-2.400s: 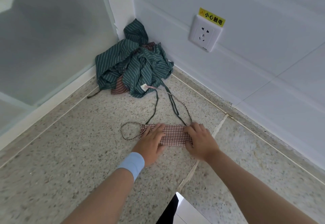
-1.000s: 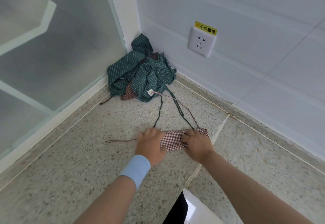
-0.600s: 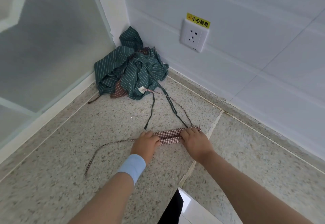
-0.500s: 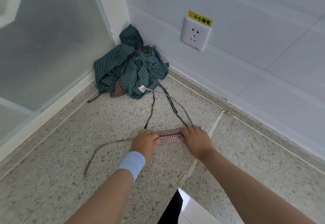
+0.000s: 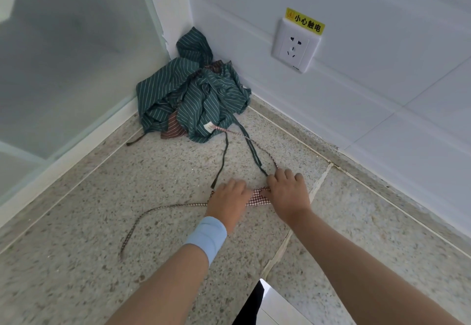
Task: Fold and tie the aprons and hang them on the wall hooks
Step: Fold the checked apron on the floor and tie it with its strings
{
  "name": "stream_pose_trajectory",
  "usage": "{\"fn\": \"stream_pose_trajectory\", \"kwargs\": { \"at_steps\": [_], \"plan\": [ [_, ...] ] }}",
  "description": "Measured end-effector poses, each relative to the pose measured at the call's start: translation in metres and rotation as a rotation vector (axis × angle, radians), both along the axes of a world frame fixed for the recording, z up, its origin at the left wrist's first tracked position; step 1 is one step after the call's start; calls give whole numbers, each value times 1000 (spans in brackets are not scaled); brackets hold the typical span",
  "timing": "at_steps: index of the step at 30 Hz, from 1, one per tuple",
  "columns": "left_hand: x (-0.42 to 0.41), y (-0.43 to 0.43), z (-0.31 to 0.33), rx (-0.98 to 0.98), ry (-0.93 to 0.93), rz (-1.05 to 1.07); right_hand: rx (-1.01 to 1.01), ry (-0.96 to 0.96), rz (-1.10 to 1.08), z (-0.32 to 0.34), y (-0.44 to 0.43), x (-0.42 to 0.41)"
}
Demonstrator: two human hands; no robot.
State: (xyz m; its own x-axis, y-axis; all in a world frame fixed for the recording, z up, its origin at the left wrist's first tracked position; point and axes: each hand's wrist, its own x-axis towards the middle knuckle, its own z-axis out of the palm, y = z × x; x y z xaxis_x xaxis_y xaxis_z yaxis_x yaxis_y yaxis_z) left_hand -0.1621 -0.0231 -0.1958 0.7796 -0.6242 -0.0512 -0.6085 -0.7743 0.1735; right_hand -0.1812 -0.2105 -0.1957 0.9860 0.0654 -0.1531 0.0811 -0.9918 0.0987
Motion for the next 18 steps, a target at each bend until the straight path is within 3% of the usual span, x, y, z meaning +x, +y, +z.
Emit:
{"fn": "stream_pose_trajectory", "kwargs": {
  "at_steps": [6, 11, 18],
  "plan": [
    [-17, 8, -23, -130, 25, -7, 120, -122, 219, -6, 6, -4],
    [-16, 15, -23, -138, 31, 2, 331, -45, 123, -12, -3, -20],
    [-6, -17, -1, 103, 132, 100, 188, -55, 139, -3, -2, -5]
  ]
}}
